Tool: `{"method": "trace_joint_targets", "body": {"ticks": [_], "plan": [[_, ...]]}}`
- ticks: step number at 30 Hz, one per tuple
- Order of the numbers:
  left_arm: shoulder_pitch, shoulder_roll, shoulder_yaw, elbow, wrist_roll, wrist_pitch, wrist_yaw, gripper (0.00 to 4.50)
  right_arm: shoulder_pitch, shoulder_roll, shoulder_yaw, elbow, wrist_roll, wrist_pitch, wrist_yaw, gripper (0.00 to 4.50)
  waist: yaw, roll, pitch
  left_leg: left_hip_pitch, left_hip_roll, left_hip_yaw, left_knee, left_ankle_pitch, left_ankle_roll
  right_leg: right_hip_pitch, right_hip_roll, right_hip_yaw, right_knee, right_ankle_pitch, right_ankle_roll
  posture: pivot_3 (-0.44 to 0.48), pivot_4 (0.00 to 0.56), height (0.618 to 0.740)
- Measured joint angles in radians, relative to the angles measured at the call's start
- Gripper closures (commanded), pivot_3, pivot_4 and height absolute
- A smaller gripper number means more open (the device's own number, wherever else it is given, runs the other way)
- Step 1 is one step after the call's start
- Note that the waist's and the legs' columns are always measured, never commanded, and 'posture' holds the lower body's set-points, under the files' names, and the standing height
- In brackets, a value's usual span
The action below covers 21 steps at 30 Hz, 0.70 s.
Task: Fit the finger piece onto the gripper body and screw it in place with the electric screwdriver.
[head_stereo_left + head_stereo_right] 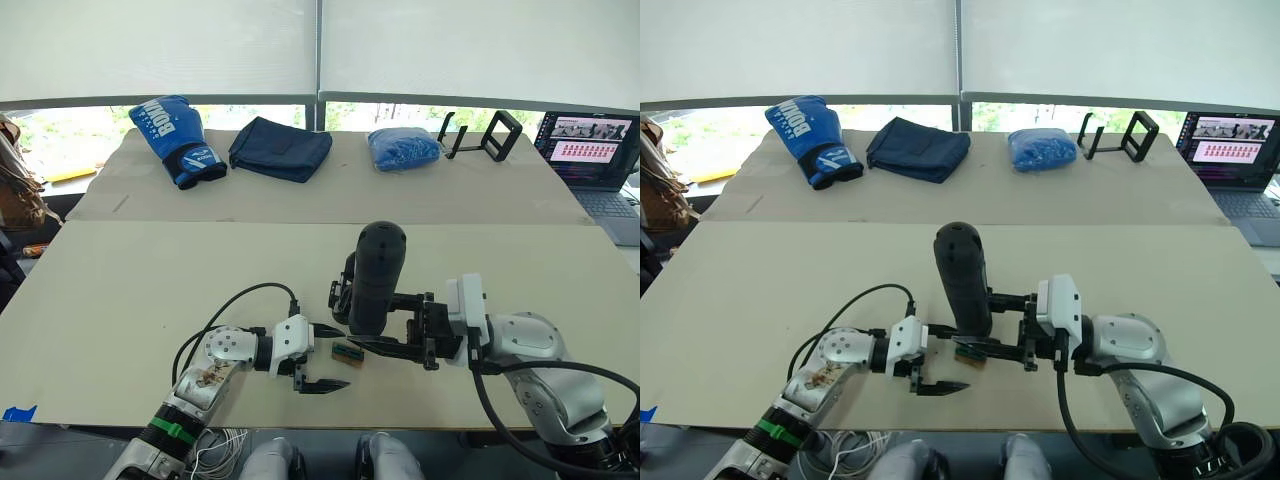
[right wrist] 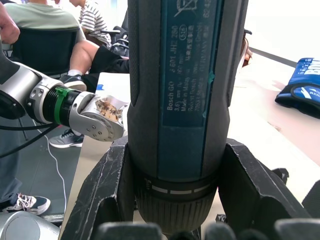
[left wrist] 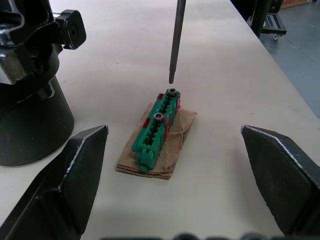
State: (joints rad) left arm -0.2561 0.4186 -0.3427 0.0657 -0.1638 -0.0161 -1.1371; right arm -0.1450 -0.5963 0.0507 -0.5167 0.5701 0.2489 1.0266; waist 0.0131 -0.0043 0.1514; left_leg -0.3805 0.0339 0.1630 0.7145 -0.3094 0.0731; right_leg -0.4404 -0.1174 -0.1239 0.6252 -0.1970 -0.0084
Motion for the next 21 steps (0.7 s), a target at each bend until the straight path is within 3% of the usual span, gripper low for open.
{"method": "trace_joint_targets", "body": {"ticks": [21], "plan": [[0.004, -0.002, 0.002, -0.006, 0.0, 0.01, 0.009, 0.0, 0.009, -0.002, 0.011, 0.0, -0.018, 0.0, -0.002, 2.59, 0.0, 0.0, 0.0, 0.0, 0.0, 0.0, 0.0, 0.0, 0.0, 0.0, -0.001, 0.0, 0.0, 0.0, 0.0, 0.0, 0.15, 0.74]]}}
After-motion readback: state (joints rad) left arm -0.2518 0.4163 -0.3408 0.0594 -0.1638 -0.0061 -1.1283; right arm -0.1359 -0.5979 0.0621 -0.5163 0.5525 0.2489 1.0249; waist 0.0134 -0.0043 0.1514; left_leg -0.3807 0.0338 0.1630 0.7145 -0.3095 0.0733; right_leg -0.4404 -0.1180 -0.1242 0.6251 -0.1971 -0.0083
